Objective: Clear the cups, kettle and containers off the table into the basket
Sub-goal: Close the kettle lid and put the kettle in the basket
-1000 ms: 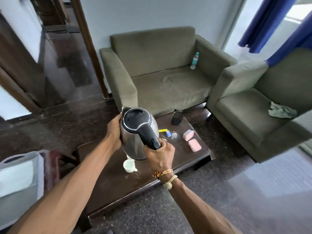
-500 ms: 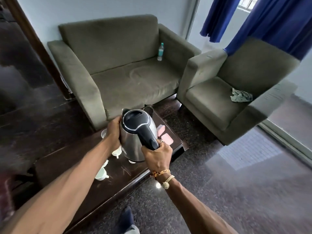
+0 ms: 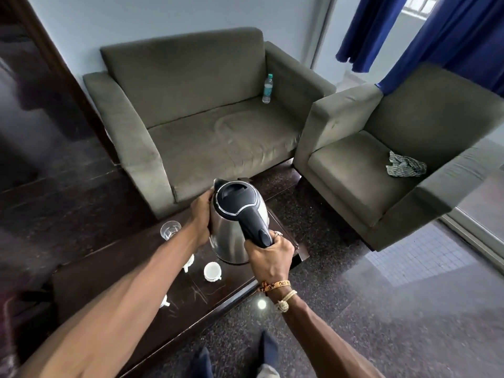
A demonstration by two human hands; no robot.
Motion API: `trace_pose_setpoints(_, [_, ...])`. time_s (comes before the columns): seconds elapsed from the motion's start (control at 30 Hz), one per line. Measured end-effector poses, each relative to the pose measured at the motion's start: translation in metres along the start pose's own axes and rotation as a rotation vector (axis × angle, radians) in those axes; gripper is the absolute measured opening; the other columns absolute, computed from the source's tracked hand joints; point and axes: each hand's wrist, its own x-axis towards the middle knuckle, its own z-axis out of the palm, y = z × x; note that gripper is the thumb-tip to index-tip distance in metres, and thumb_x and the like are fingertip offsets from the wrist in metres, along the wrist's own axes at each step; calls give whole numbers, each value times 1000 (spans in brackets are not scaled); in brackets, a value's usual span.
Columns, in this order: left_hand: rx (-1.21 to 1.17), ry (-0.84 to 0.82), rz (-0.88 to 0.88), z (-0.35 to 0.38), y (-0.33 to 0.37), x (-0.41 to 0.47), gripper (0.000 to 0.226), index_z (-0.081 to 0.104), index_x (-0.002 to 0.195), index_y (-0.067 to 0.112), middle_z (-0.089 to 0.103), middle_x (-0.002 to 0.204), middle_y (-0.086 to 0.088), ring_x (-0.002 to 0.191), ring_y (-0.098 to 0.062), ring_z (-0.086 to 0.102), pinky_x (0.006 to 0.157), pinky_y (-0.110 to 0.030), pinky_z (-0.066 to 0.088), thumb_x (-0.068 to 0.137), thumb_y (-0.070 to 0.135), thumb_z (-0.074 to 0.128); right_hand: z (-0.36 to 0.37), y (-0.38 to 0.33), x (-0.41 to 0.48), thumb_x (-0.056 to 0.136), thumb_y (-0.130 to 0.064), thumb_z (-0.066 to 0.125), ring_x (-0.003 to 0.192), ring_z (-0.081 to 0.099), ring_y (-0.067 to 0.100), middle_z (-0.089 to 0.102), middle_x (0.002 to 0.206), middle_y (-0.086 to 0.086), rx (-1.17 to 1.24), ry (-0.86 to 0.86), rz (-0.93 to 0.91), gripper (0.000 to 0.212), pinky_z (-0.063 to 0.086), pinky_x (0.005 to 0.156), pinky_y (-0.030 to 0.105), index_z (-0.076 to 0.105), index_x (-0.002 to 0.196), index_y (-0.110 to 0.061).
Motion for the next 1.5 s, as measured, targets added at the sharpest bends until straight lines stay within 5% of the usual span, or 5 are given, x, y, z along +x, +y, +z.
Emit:
trace_pose_setpoints(0.43, [-218, 415, 75, 6, -8, 26, 25, 73, 73, 15, 73, 67, 2, 65, -17, 67, 65, -29, 53, 89, 31, 60, 5, 15, 73, 64, -25, 70, 49, 45, -1, 36, 46, -11, 73, -388, -4, 27, 31, 45, 7, 56, 53, -4])
trace_pose_setpoints(0.57, [-250, 479, 111, -9, 0, 24, 31, 78, 78, 15, 77, 92, -6, 88, -26, 72, 86, -40, 58, 64, 42, 71, 20, 15, 85, 57, -36, 65, 42, 39, 7, 36, 39, -7, 38, -432, -93, 30, 30, 47, 12, 45, 45, -18])
trace_pose_setpoints(0.73, [-264, 535, 132, -31, 5, 13, 30, 77, 90, 15, 75, 103, -7, 91, -24, 69, 93, -39, 53, 78, 40, 67, 41, 7, 80, 56, -39, 64, 50, 30, 14, 40, 43, 9, 79, -491, -86, 35, 38, 49, 32, 44, 45, -12])
trace_pose_setpoints(1.13, [-368, 611, 75, -120, 14, 0, 48, 80, 86, 16, 77, 97, -6, 100, -27, 71, 100, -46, 51, 53, 51, 74, 105, -34, 39, 55, -32, 64, 49, 24, 10, 30, 44, -5, 36, -581, -76, 33, 30, 45, 23, 37, 44, -16])
trace_pose_setpoints(1.5, [-311, 599, 91, -180, 58, 9, 41, 78, 101, 13, 77, 98, -6, 102, -26, 70, 98, -41, 53, 81, 46, 65, 170, -73, 27, 55, -30, 64, 50, 33, 14, 38, 45, -3, 50, -530, -36, 27, 41, 48, 35, 47, 47, -11])
